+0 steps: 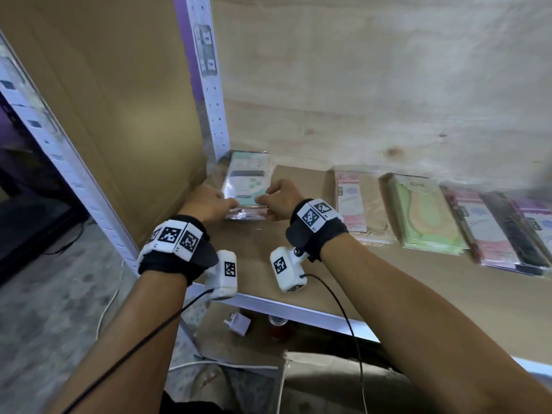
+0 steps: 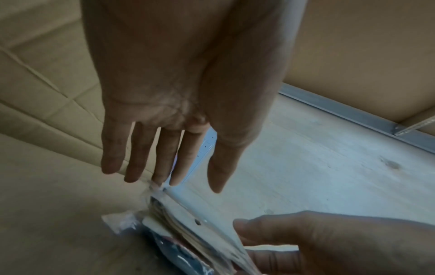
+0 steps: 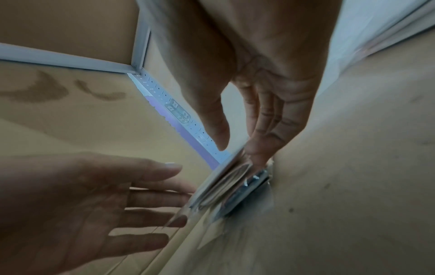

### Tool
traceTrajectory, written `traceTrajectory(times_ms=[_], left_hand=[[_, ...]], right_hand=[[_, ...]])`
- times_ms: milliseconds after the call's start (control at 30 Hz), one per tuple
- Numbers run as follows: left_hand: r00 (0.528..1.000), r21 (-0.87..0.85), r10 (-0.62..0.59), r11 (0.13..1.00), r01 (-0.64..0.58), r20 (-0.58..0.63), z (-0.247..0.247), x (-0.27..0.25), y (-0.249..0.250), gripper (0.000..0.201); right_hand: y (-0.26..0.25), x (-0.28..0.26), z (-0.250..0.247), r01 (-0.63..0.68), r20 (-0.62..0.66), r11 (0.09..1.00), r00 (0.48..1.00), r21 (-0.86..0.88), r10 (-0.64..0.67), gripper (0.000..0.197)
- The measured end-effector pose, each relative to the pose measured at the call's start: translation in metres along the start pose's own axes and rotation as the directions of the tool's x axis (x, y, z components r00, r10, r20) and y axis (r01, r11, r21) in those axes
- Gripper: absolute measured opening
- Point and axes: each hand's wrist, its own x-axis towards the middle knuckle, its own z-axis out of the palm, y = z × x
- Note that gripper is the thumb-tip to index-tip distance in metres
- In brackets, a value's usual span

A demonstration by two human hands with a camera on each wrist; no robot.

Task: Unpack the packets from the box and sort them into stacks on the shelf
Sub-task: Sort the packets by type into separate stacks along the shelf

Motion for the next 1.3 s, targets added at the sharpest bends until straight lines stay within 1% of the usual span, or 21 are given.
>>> traceTrajectory(times_ms=[133, 200, 267, 333, 400, 467, 533, 600, 667, 733, 767, 833, 933, 1000, 1067, 1133, 1167, 1200, 1233, 1267, 1300], left_hand=[[1.000, 0.003, 0.014, 1.000, -0.014, 0.005, -0.001, -0.010, 0.001, 0.033], [0.999, 0.021, 0.034, 0.999, -0.035, 0.012, 0.001, -0.016, 0.005, 0.031], [0.998, 0.027, 0.056, 0.998, -0.056, 0.009, 0.003, -0.022, 0.008, 0.027], [0.998, 0.015, 0.062, 0.998, -0.062, -0.007, 0.005, -0.028, 0.011, 0.024], [0.997, 0.005, 0.080, 0.997, -0.080, 0.022, 0.007, -0.033, 0.013, 0.030], [0.982, -0.019, 0.145, 0.989, -0.143, 0.118, 0.011, -0.038, 0.017, 0.038], [0.954, -0.072, 0.231, 0.973, -0.221, 0.192, 0.015, -0.045, 0.025, 0.047], [0.935, -0.051, 0.322, 0.947, -0.318, 0.148, 0.017, -0.052, 0.037, 0.055], [0.905, 0.106, 0.423, 0.899, -0.425, 0.042, 0.019, -0.061, 0.050, 0.059], [0.855, 0.181, 0.515, 0.848, -0.498, -0.060, 0.022, -0.072, 0.065, 0.064], [0.819, 0.190, 0.561, 0.823, -0.536, -0.119, 0.024, -0.077, 0.072, 0.064], [0.711, 0.204, 0.660, 0.751, -0.628, -0.241, 0.029, -0.086, 0.087, 0.058], [0.546, 0.192, 0.756, 0.633, -0.750, -0.362, 0.037, -0.097, 0.109, 0.036], [0.441, 0.229, 0.792, 0.564, -0.794, -0.422, 0.043, -0.103, 0.124, 0.027], [0.334, 0.282, 0.819, 0.495, -0.822, -0.466, 0.050, -0.109, 0.139, 0.024], [0.266, 0.300, 0.826, 0.451, -0.841, -0.497, 0.057, -0.113, 0.153, 0.023], [0.255, 0.294, 0.821, 0.446, -0.846, -0.512, 0.061, -0.113, 0.158, 0.022], [0.267, 0.263, 0.808, 0.452, -0.852, -0.525, 0.065, -0.112, 0.161, 0.024], [0.314, 0.182, 0.785, 0.470, -0.864, -0.534, 0.068, -0.109, 0.164, 0.026], [0.402, 0.038, 0.745, 0.495, -0.868, -0.533, 0.072, -0.105, 0.165, 0.028], [0.510, -0.149, 0.691, 0.513, -0.845, -0.513, 0.076, -0.102, 0.166, 0.028]], right_hand=[[0.001, -0.008, -0.008, 0.000, -0.038, 0.997, 0.999, -0.073, -0.003, 0.023], [0.001, -0.013, -0.015, -0.005, -0.024, 0.999, 1.000, -0.048, 0.004, 0.024], [0.003, -0.018, -0.022, -0.052, 0.015, 0.994, 0.999, 0.100, 0.050, 0.022], [0.004, -0.027, -0.031, -0.111, 0.068, 0.965, 0.993, 0.238, 0.097, 0.014], [0.004, -0.038, -0.041, -0.160, 0.112, 0.932, 0.985, 0.325, 0.130, 0.007], [0.004, -0.051, -0.054, -0.174, 0.139, 0.901, 0.982, 0.397, 0.129, 0.005], [0.003, -0.064, -0.071, -0.172, 0.155, 0.866, 0.982, 0.470, 0.110, 0.009], [0.002, -0.077, -0.090, -0.167, 0.169, 0.821, 0.982, 0.547, 0.087, 0.016], [0.003, -0.088, -0.109, -0.150, 0.170, 0.785, 0.984, 0.601, 0.059, 0.011], [0.003, -0.098, -0.127, -0.118, 0.147, 0.767, 0.989, 0.631, 0.031, 0.004], [0.004, -0.103, -0.136, -0.098, 0.135, 0.768, 0.991, 0.633, 0.015, 0.004], [0.007, -0.111, -0.152, -0.055, 0.114, 0.774, 0.993, 0.630, -0.022, 0.006], [0.011, -0.125, -0.175, 0.001, 0.079, 0.756, 0.994, 0.655, -0.070, 0.010], [0.013, -0.134, -0.189, 0.024, 0.071, 0.750, 0.993, 0.661, -0.095, 0.023], [0.016, -0.142, -0.202, 0.052, 0.064, 0.756, 0.990, 0.652, -0.123, 0.045], [0.021, -0.148, -0.216, 0.078, 0.046, 0.745, 0.989, 0.662, -0.144, 0.062], [0.024, -0.150, -0.222, 0.084, 0.031, 0.729, 0.989, 0.680, -0.143, 0.068], [0.028, -0.152, -0.227, 0.087, 0.011, 0.712, 0.991, 0.696, -0.132, 0.072], [0.033, -0.154, -0.231, 0.092, -0.013, 0.709, 0.993, 0.700, -0.116, 0.074], [0.038, -0.156, -0.234, 0.104, -0.045, 0.725, 0.994, 0.681, -0.100, 0.071], [0.044, -0.158, -0.234, 0.126, -0.084, 0.767, 0.992, 0.629, -0.094, 0.065]])
